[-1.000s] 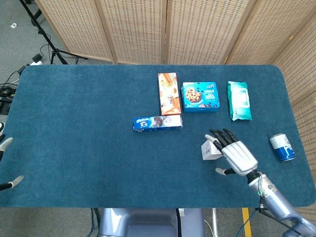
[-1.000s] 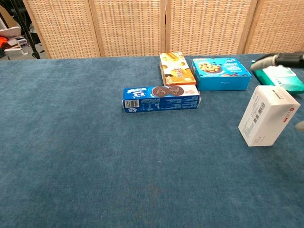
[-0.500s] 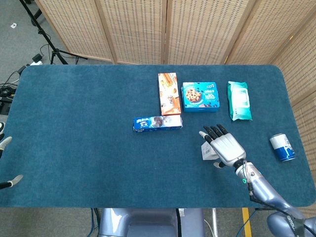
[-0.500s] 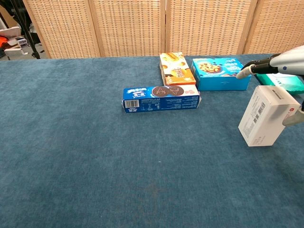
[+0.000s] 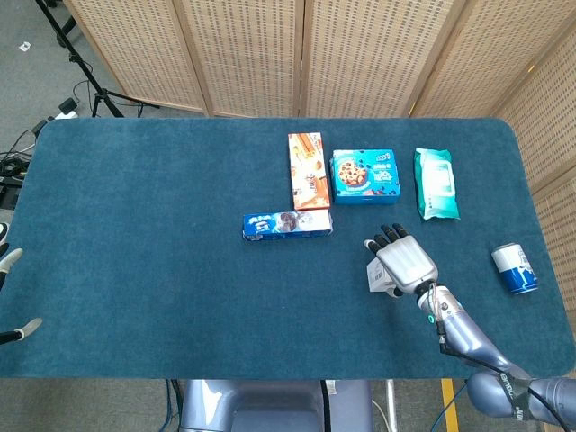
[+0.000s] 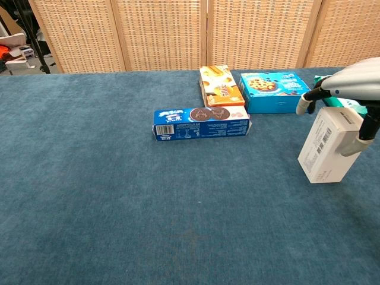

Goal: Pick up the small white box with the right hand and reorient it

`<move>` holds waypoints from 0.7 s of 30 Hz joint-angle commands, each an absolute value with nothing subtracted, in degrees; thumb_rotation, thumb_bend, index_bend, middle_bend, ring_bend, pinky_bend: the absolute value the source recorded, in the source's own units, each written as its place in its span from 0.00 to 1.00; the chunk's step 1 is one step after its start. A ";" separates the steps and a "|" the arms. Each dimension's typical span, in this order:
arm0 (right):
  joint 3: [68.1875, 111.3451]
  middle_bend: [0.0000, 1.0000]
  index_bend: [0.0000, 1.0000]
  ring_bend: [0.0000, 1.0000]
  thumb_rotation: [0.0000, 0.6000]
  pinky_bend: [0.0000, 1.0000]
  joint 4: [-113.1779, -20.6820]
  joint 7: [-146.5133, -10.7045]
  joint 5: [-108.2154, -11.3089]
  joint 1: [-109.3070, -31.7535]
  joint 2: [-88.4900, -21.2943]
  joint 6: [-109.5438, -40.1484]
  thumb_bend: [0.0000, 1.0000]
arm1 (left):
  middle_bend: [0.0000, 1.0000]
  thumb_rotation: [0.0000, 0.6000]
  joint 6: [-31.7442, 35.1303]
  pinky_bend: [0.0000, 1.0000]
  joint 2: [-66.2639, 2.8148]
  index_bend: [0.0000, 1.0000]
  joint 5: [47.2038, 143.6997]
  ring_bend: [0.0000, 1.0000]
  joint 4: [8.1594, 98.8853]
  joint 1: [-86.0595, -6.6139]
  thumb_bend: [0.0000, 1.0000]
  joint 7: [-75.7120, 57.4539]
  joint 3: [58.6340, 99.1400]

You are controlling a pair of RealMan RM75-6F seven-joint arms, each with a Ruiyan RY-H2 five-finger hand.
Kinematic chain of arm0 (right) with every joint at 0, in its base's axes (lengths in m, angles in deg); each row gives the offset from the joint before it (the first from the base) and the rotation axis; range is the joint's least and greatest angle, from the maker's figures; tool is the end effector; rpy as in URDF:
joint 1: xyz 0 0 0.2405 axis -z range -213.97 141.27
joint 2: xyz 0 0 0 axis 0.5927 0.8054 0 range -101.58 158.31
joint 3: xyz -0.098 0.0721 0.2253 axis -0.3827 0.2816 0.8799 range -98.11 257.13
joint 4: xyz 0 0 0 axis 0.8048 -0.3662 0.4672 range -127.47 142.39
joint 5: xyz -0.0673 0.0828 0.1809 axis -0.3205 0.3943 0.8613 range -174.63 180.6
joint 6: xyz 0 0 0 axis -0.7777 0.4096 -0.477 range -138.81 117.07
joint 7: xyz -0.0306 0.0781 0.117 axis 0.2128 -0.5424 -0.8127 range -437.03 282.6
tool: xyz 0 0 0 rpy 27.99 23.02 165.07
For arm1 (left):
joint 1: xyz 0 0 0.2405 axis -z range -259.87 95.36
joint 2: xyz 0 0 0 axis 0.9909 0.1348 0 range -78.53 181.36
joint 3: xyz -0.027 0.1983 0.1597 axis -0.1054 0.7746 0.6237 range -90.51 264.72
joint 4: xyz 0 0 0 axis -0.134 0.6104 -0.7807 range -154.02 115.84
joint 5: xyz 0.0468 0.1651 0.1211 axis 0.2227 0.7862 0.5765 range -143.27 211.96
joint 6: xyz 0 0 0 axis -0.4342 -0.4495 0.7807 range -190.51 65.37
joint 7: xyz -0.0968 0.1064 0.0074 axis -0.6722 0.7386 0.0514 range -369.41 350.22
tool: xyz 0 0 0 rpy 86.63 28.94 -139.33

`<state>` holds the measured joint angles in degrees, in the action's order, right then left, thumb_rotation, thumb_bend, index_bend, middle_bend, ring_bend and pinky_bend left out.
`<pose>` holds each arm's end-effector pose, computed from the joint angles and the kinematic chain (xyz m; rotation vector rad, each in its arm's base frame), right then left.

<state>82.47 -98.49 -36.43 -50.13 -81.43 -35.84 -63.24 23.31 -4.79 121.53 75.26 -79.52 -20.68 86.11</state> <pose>-0.1692 -0.3209 0.0746 2.0141 -0.6691 0.4980 -0.3184 0.1627 0.1966 -1.3508 -0.9977 -0.9465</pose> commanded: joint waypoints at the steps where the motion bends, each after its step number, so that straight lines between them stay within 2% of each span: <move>1: 82.28 0.40 0.34 0.22 1.00 0.19 -97.31 -35.71 -51.38 -81.40 -36.85 -64.69 0.23 | 0.00 1.00 23.22 0.00 -4.77 0.00 121.52 0.00 75.25 -79.47 0.00 -20.72 86.12; 7: 82.05 0.50 0.43 0.29 1.00 0.24 -96.30 -37.01 -53.26 -80.89 -37.93 -65.81 0.39 | 0.00 1.00 23.03 0.00 -4.66 0.00 121.58 0.00 75.25 -79.41 0.00 -20.92 86.20; 14: 82.53 0.51 0.44 0.29 1.00 0.25 -96.91 -41.79 -57.27 -79.90 -36.86 -66.36 0.46 | 0.00 1.00 23.02 0.00 -4.65 0.00 121.63 0.00 75.24 -79.40 0.00 -20.98 86.24; 17: 83.70 0.51 0.45 0.29 1.00 0.25 -97.54 -48.88 -62.01 -78.50 -35.64 -67.44 0.47 | 0.00 1.00 22.94 0.00 -4.68 0.00 121.49 0.00 75.19 -79.37 0.00 -20.95 86.19; 21: 85.21 0.54 0.47 0.30 1.00 0.25 -95.03 -65.91 -71.50 -74.97 -34.73 -71.35 0.57 | 0.00 1.00 23.22 0.00 -4.82 0.00 121.76 0.00 75.21 -79.43 0.00 -20.64 86.24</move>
<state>83.59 -96.81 -52.07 -62.97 -78.29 -35.99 -67.87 23.15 -4.78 121.74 75.21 -79.40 -20.71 86.24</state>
